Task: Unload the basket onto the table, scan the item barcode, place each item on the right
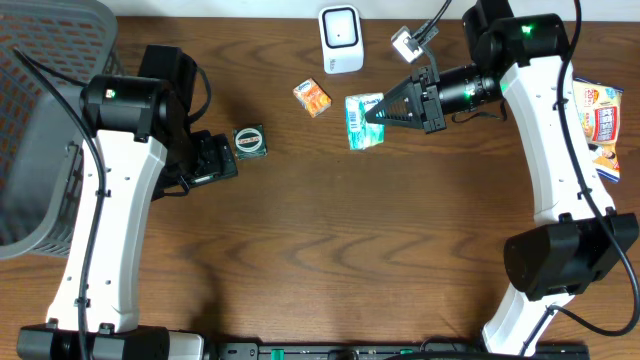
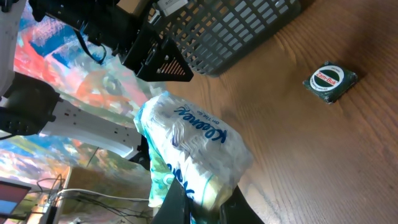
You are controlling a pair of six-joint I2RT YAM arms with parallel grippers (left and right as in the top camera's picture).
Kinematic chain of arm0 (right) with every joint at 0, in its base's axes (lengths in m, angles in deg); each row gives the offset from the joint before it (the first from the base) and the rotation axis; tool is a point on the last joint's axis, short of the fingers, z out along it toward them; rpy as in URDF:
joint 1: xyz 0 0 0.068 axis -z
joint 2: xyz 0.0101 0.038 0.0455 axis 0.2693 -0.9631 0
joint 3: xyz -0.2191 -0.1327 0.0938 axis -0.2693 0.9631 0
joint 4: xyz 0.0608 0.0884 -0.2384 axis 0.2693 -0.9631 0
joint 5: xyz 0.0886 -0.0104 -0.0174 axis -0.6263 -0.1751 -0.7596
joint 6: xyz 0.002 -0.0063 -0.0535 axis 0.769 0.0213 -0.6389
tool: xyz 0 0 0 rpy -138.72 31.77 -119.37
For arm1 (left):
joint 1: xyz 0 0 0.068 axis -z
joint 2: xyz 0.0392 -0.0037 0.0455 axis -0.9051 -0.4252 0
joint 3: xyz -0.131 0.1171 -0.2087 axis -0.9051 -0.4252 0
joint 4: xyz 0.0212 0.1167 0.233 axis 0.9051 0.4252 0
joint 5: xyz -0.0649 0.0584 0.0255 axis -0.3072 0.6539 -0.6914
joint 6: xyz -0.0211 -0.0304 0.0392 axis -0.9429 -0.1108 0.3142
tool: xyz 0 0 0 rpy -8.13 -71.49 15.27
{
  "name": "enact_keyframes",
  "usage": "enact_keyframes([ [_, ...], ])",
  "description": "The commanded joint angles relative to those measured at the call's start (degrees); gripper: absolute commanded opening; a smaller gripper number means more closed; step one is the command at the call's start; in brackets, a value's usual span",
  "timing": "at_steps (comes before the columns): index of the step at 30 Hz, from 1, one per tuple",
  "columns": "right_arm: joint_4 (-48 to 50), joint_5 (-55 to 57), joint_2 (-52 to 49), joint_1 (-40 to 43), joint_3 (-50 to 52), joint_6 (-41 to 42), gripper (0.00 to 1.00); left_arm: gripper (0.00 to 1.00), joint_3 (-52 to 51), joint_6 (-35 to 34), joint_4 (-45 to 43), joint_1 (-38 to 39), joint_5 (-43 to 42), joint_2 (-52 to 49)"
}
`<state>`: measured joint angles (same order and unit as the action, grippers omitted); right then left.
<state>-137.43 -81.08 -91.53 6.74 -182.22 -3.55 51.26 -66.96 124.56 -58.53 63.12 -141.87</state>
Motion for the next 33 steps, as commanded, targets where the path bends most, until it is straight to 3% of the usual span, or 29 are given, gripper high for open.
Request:
enact_keyframes([
  [1,0.2,-1.8,-0.3,-0.7,-0.1,-0.5,0.01,0.97,-0.1,-0.1,0.2,-0.1,0.7,-0.2],
  [25,1.0,0.2,-0.3,-0.8,-0.1,0.3,0.02,0.98,-0.1,-0.1,0.2,-0.1,0.7,-0.2],
  [29,6.5,12.7,-0.3,-2.8,0.3,10.6,0.01,0.97,-0.1,-0.1,0.2,-0.1,0.7,-0.2],
  [33,13.7,36.6,-0.3,-6.8,2.0,29.8,0.01,0.98,-0.1,-0.1,0.2,-0.1,0.7,-0.2],
])
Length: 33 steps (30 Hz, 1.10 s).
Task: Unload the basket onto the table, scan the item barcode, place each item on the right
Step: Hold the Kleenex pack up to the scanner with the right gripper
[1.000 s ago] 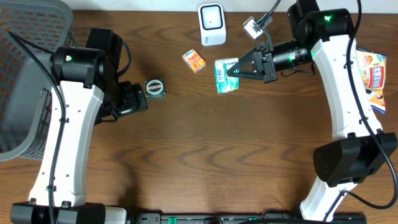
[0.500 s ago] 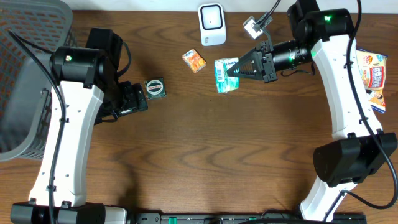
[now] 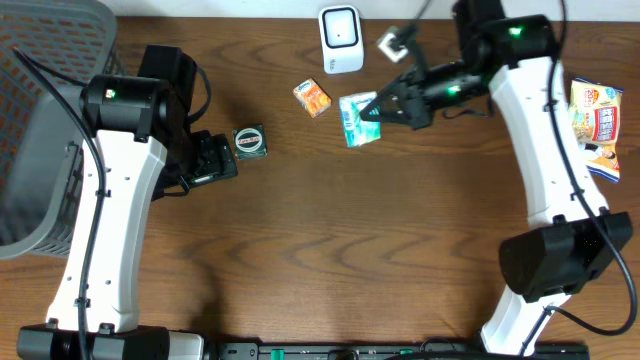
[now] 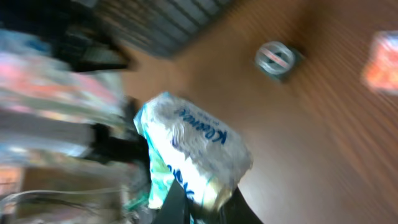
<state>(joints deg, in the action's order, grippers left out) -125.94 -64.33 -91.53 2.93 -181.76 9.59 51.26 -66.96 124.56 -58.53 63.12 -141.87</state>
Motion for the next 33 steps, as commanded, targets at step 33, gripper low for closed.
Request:
enact_keyframes([
  [33,34.1,77.9,-29.7,-11.4,-26.2,13.5,0.01,0.97,-0.1,-0.1,0.2,-0.1,0.7,-0.2],
])
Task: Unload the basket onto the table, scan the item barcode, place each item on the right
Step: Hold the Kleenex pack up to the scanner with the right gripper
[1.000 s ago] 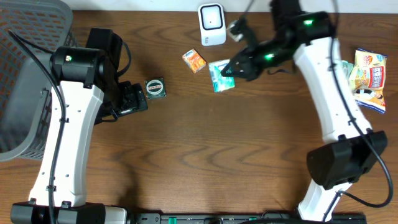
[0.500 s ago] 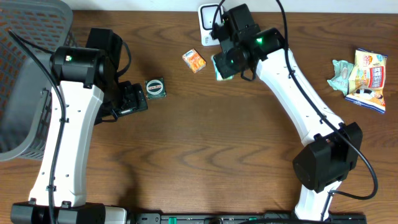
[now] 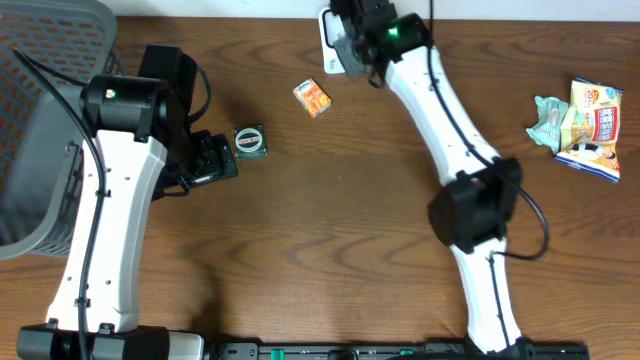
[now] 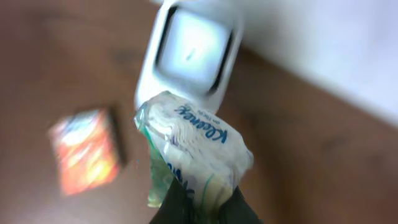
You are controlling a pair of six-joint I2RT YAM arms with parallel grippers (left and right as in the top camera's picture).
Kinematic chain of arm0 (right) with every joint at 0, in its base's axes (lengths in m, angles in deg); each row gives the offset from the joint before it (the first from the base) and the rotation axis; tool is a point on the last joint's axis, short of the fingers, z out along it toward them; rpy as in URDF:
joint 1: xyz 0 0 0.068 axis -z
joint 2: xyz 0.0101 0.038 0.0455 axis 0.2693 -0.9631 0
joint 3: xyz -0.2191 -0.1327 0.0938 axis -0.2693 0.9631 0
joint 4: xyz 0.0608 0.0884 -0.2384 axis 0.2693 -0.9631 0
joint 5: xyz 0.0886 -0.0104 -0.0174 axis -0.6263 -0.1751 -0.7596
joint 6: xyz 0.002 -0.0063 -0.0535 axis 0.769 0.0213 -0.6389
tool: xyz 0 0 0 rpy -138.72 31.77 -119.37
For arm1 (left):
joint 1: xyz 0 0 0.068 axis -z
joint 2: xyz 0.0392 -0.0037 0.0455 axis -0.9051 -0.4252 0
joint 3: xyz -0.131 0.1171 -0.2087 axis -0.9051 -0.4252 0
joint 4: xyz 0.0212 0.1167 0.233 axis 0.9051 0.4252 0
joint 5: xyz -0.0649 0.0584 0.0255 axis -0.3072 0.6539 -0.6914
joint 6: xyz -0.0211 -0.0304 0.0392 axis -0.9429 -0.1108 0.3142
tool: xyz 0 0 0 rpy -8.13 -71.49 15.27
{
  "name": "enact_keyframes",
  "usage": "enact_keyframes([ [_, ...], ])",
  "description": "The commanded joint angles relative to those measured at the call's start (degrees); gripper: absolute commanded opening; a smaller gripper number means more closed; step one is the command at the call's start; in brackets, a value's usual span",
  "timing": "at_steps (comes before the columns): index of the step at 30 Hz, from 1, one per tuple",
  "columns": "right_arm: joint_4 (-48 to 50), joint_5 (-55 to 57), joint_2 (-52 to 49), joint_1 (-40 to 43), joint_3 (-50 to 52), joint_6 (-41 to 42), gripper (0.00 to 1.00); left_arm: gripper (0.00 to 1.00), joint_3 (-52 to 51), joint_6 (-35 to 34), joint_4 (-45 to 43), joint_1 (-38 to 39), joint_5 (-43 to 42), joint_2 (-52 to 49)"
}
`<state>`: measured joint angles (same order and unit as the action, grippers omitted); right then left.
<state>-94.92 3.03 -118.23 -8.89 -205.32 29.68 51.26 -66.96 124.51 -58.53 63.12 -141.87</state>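
In the right wrist view my right gripper is shut on a white and green Kleenex tissue pack. The pack hangs just in front of the white barcode scanner, whose grey window faces it. Overhead, the right arm reaches to the table's far edge and covers most of the scanner; the pack is hidden there. My left gripper rests low beside a dark green round tin, and its jaws cannot be made out.
A small orange box lies left of the scanner, also blurred in the wrist view as the orange box. Snack bags sit at the right edge. A grey basket fills the far left.
My right gripper has carried the tissue pack from right of the orange box up to the scanner at the far edge. The left arm has not moved.
My right gripper held the tissue pack over the table right of the orange box, pointing left. Then it was a little further left and back, still holding it. Now the pack faces the scanner window. The left arm stayed by the tin throughout.
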Motion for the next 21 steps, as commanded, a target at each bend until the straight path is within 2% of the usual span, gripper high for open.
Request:
enact_keyframes([
  [1,6.3,11.2,-4.0,0.4,-2.6,-9.3,0.01,0.98,-0.1,-0.1,0.2,-0.1,0.7,-0.2],
  [5,15.1,11.5,-7.0,-0.5,-2.6,-24.6,0.01,0.98,-0.1,-0.1,0.2,-0.1,0.7,-0.2],
  [13,21.7,13.6,-9.4,-2.4,-2.1,-40.7,0.01,0.98,-0.1,-0.1,0.2,-0.1,0.7,-0.2],
  [21,23.4,14.5,-10.2,-2.5,-2.0,-43.8,0.01,0.98,-0.1,-0.1,0.2,-0.1,0.7,-0.2],
])
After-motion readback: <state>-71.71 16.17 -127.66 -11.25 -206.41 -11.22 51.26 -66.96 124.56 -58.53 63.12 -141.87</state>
